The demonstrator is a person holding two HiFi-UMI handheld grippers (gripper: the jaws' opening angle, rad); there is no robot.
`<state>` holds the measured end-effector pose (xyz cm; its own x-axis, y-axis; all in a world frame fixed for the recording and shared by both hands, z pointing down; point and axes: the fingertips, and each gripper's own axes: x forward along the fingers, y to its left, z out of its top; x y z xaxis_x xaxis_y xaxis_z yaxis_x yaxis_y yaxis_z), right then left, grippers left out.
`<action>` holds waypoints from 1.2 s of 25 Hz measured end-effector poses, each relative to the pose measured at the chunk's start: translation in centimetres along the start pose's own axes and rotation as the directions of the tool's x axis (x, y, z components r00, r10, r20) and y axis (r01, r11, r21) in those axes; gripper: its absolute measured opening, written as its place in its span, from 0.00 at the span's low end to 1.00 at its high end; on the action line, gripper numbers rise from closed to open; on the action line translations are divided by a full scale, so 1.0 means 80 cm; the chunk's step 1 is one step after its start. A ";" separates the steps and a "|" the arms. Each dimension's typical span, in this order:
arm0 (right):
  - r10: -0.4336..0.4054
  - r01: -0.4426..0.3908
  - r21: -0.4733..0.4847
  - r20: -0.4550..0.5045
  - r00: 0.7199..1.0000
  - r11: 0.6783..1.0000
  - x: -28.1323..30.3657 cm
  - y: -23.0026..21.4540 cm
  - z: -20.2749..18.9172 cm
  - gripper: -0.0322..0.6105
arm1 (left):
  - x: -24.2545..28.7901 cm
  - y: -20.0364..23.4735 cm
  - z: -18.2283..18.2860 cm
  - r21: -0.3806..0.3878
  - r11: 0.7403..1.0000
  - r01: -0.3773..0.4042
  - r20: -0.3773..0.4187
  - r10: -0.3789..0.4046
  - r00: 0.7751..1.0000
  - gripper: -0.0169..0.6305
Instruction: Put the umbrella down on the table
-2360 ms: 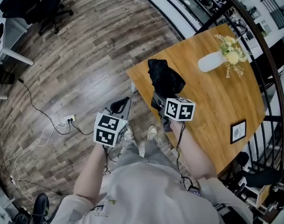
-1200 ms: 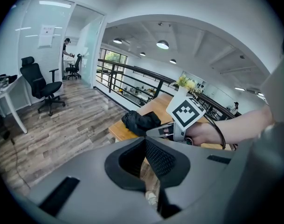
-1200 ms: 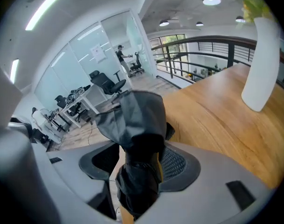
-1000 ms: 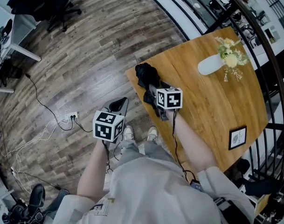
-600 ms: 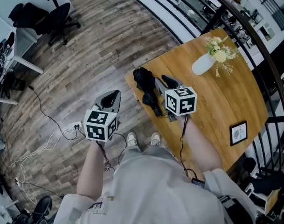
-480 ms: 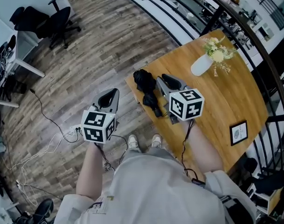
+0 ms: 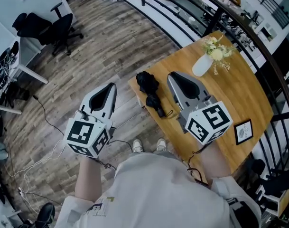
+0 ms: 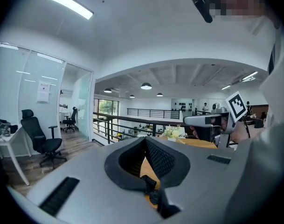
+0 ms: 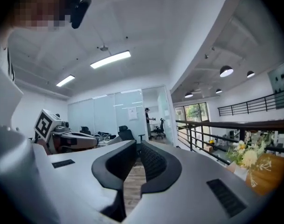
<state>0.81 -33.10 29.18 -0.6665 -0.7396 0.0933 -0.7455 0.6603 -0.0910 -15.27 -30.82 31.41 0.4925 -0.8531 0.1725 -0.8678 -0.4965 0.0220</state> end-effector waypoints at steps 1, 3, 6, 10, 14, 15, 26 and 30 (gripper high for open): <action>0.002 -0.002 -0.011 0.015 1.000 1.000 -0.008 0.006 0.007 0.13 | -0.007 -0.002 0.008 0.010 1.000 -0.004 0.017 0.004 1.000 0.05; 0.005 -0.004 -0.032 0.041 0.999 0.999 -0.023 0.017 0.020 0.12 | -0.018 -0.006 0.020 0.041 0.999 -0.015 0.037 0.014 0.999 0.05; 0.018 -0.013 -0.074 0.066 0.998 0.997 -0.040 0.033 0.038 0.11 | -0.030 -0.017 0.031 0.076 0.997 -0.009 0.049 0.006 0.999 0.05; 0.006 0.005 -0.100 0.109 0.994 0.995 -0.062 0.048 0.063 0.09 | -0.049 -0.033 0.048 0.139 0.990 -0.015 0.074 0.004 0.997 0.05; -0.041 0.060 -0.127 0.149 0.988 0.990 -0.085 0.052 0.078 0.09 | -0.064 -0.041 0.059 0.191 0.980 -0.049 0.102 0.029 0.994 0.05; -0.041 0.060 -0.127 0.147 0.988 0.990 -0.089 0.054 0.077 0.09 | -0.066 -0.043 0.058 0.194 0.980 -0.051 0.104 0.031 0.994 0.05; -0.015 0.026 -0.110 0.092 0.996 0.994 -0.081 0.066 0.053 0.09 | -0.073 -0.042 0.045 0.161 0.986 -0.043 0.091 0.029 0.995 0.05; -0.021 0.032 -0.118 0.095 0.995 0.992 -0.082 0.064 0.057 0.09 | -0.073 -0.043 0.051 0.161 0.986 -0.044 0.095 0.029 0.995 0.05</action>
<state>1.36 -25.47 23.61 -0.6474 -0.7622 0.0006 -0.7618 0.6471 0.0299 -14.91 -24.79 26.35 0.4708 -0.8787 0.0792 -0.8668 -0.4774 -0.1441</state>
